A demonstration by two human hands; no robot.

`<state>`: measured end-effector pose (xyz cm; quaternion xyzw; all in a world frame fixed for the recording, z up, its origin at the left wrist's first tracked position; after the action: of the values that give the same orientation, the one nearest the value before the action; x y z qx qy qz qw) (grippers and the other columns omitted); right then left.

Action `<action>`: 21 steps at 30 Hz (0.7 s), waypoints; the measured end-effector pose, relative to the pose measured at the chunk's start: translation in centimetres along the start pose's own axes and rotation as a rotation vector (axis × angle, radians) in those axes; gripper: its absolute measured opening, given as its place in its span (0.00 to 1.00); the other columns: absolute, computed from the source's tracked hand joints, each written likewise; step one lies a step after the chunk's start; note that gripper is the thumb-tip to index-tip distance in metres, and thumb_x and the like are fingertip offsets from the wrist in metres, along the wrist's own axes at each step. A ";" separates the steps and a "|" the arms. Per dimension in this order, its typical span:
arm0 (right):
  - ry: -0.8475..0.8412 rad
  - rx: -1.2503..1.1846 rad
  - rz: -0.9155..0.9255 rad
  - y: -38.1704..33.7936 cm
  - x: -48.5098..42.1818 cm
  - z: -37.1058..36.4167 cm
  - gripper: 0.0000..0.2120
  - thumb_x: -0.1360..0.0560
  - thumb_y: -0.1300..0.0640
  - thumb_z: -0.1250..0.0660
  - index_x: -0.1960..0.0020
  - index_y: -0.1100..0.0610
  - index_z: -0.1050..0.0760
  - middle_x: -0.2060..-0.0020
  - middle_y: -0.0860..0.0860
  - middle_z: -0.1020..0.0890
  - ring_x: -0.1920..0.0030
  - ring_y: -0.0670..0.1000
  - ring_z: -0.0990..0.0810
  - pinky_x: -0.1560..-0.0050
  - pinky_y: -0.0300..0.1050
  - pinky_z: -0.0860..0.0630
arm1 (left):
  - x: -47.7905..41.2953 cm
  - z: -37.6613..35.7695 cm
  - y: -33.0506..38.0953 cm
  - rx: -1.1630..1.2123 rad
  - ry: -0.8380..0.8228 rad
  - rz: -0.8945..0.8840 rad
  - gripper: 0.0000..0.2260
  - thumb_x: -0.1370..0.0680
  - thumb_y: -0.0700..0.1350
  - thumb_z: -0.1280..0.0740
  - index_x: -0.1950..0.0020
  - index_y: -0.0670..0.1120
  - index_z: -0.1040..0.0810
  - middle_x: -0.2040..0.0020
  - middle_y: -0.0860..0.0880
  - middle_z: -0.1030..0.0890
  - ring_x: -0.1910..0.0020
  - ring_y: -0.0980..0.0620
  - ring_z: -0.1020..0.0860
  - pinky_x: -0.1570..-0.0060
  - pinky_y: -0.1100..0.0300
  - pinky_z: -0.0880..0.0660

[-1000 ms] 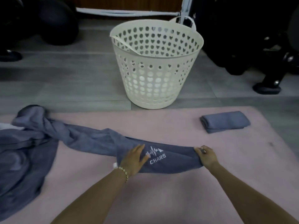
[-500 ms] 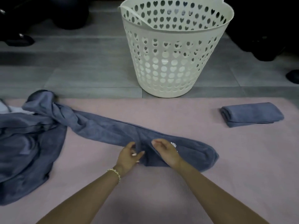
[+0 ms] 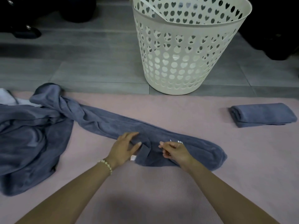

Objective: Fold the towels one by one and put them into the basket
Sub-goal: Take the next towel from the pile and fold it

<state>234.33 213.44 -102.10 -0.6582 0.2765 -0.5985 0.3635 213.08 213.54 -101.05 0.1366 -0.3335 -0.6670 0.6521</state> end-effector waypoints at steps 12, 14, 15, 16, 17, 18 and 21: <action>0.039 0.559 0.122 4.4 -1.0 -5.9 0.14 0.34 0.44 0.25 0.58 0.54 0.17 0.56 0.49 0.19 0.54 0.44 0.24 0.48 0.40 0.26 | 0.4 -3.3 -1.2 -0.118 -0.265 0.097 0.27 0.19 0.60 0.58 0.31 0.51 0.29 0.35 0.51 0.28 0.33 0.49 0.36 0.32 0.61 0.43; -0.102 0.494 0.146 3.7 0.0 -5.1 0.07 0.29 0.57 0.27 0.62 0.60 0.20 0.65 0.50 0.23 0.65 0.40 0.28 0.58 0.36 0.30 | 0.2 -2.4 0.2 -0.080 -0.097 0.008 0.32 0.23 0.65 0.59 0.41 0.49 0.23 0.43 0.50 0.24 0.41 0.50 0.32 0.35 0.58 0.39; -0.191 0.520 0.142 3.5 0.9 -4.1 0.07 0.28 0.59 0.28 0.62 0.61 0.22 0.67 0.50 0.24 0.68 0.39 0.30 0.60 0.35 0.32 | 0.0 -1.9 1.2 -0.089 -0.032 -0.042 0.34 0.26 0.66 0.60 0.44 0.49 0.22 0.46 0.50 0.24 0.45 0.50 0.31 0.37 0.58 0.37; -0.270 0.609 0.110 3.8 1.6 -2.7 0.07 0.27 0.58 0.28 0.61 0.60 0.21 0.69 0.48 0.25 0.69 0.38 0.30 0.61 0.33 0.33 | -0.3 -1.8 2.2 -0.098 -0.002 -0.087 0.34 0.27 0.67 0.60 0.45 0.49 0.22 0.47 0.51 0.25 0.46 0.50 0.31 0.38 0.58 0.37; -0.342 0.687 0.085 4.1 2.5 -1.1 0.05 0.28 0.58 0.28 0.59 0.60 0.20 0.70 0.46 0.24 0.70 0.37 0.29 0.62 0.30 0.33 | -0.8 -2.1 3.3 -0.106 -0.019 -0.116 0.32 0.27 0.66 0.58 0.44 0.49 0.23 0.46 0.51 0.25 0.45 0.51 0.31 0.39 0.59 0.37; -0.378 0.724 0.061 4.7 3.2 0.7 0.05 0.28 0.57 0.27 0.57 0.60 0.18 0.70 0.42 0.23 0.70 0.35 0.27 0.62 0.27 0.33 | -1.2 -2.8 4.4 -0.105 -0.060 -0.139 0.29 0.25 0.66 0.55 0.43 0.49 0.24 0.44 0.51 0.25 0.43 0.51 0.31 0.38 0.60 0.38; -0.221 0.488 0.064 4.4 4.9 5.9 0.01 0.29 0.61 0.27 0.57 0.58 0.17 0.68 0.39 0.19 0.66 0.32 0.24 0.57 0.26 0.30 | -2.2 -6.1 7.1 -0.086 -0.229 -0.157 0.20 0.19 0.58 0.48 0.35 0.49 0.27 0.35 0.51 0.27 0.34 0.50 0.33 0.32 0.58 0.40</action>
<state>241.12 207.86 -102.89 -0.6034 0.1033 -0.5603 0.5580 222.68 214.53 -101.69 0.0575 -0.3651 -0.7410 0.5607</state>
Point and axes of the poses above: each hand's wrist, its own x-axis away from the middle knuckle, its own z-axis out of the back of the hand, y = z × x, the point moved 5 cm from there along -x, towards the middle knuckle
